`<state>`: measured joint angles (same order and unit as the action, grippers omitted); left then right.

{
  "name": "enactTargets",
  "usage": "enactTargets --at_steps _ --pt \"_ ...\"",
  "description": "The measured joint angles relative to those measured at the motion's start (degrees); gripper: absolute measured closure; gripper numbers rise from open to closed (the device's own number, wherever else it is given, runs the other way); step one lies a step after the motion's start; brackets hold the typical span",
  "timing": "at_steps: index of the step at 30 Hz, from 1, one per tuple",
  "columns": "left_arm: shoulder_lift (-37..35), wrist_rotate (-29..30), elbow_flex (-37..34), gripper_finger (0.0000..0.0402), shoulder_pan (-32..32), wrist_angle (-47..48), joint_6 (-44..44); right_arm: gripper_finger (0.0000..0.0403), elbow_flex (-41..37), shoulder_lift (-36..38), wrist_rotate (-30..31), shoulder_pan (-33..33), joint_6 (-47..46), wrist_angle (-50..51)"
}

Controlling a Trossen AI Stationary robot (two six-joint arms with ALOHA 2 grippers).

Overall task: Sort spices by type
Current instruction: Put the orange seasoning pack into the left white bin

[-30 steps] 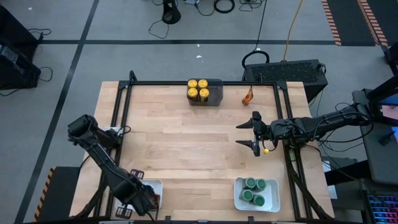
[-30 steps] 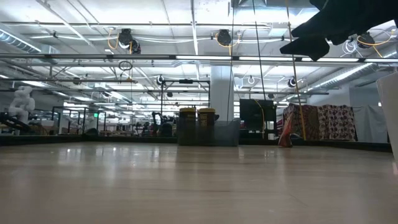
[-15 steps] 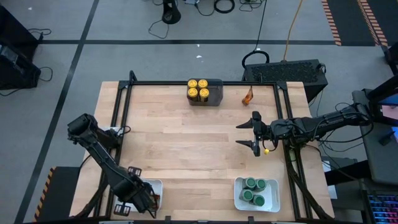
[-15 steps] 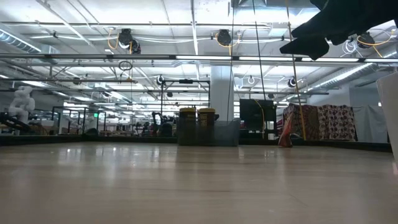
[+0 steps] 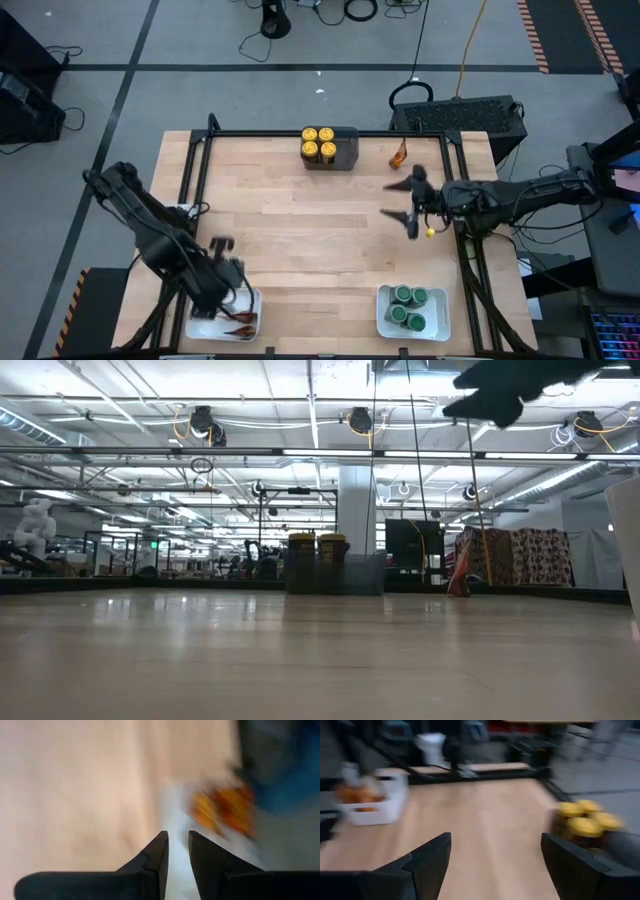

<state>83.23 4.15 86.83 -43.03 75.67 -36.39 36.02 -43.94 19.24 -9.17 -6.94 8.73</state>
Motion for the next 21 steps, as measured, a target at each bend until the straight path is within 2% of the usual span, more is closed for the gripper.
enactTargets --at_steps 3,5,8,11,14,21 --pt "-2.73 18.54 0.00 0.0322 -0.09 -1.36 3.57 0.0111 8.00 -0.04 6.14 3.07 0.55 13.36" --pt "-3.99 25.25 -0.23 0.0322 -0.06 -3.01 7.34 0.0111 12.71 -0.10 10.98 5.97 -1.17 22.04" --pt "-5.81 31.38 -3.43 0.0322 0.12 -8.72 14.93 0.0112 17.91 -0.12 15.41 11.71 -9.59 32.72" --pt "-8.58 33.05 -9.08 0.0322 0.93 -16.28 22.87 0.0117 19.17 -0.50 17.11 18.37 -14.94 36.94" --pt "-13.78 32.81 -16.42 0.0322 2.70 -23.70 26.14 0.0123 18.81 -2.76 16.10 24.86 -15.80 37.08" --pt "-28.63 32.15 -31.30 0.0322 5.02 -37.14 27.11 0.0134 18.78 -14.85 7.94 37.98 -14.81 35.03"
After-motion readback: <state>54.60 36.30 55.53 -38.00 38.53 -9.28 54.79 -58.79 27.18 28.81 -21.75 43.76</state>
